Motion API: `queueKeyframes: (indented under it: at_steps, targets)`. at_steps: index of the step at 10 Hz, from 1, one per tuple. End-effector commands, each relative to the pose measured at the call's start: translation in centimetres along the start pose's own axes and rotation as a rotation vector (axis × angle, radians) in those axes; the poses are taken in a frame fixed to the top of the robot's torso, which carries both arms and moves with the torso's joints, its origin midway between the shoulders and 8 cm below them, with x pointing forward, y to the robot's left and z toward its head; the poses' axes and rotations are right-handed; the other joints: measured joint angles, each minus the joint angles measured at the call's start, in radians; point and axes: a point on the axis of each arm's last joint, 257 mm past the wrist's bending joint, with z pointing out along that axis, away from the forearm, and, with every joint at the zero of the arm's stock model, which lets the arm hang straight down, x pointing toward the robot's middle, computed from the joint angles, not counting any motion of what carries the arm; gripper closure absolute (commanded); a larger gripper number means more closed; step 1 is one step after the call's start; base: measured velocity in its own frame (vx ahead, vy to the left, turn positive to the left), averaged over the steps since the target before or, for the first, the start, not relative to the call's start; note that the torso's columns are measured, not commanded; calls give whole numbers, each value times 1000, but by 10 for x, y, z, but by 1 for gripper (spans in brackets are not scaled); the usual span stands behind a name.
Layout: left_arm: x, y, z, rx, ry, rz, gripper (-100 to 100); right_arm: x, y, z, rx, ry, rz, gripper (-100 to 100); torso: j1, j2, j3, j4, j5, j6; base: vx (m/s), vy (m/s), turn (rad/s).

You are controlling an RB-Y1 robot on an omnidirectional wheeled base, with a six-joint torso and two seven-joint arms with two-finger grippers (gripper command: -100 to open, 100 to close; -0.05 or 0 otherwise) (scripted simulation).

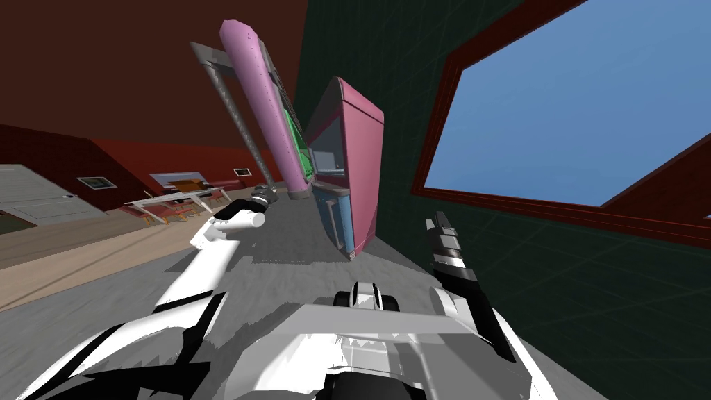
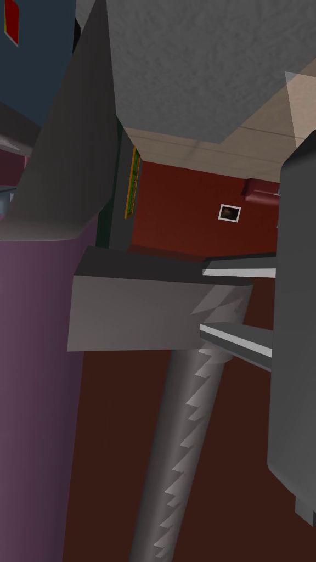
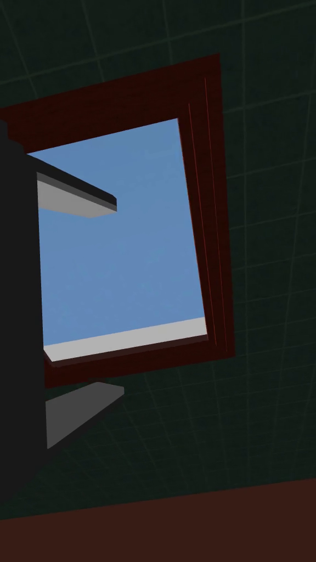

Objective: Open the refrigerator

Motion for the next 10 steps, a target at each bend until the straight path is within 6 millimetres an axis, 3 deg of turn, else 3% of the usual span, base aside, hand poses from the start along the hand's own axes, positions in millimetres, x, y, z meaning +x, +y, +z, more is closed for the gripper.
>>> queueKeyframes:
  at_steps: [1,2,3,5,6,7,10]
  targets:
    - [35,-9,-3,12,74,-22,100,0,0,0,0,0,0,0,-1,4,2,0,1,-1,-176,383,-4]
    - [35,-9,-3,12,74,-22,100,0,0,0,0,0,0,0,0,8,6,0,3,-4,-135,304,-23]
    - [54,-6,-6,3,118,-38,100,0,0,0,0,0,0,0,-4,9,8,0,4,-7,-86,268,32]
    - [51,-7,-5,4,111,-34,100,0,0,0,0,0,0,0,-6,12,10,0,4,-9,-62,159,4]
    - [63,-10,-7,8,137,-41,100,0,0,0,0,0,1,0,-10,12,11,0,4,-10,-49,233,-25]
    - [63,-10,-7,8,137,-41,100,0,0,0,0,0,0,0,1,13,10,3,3,-7,-59,274,-64]
    - [87,-12,-12,10,189,-54,100,0,0,0,0,0,0,0,-1,8,6,2,2,-6,-35,352,-65]
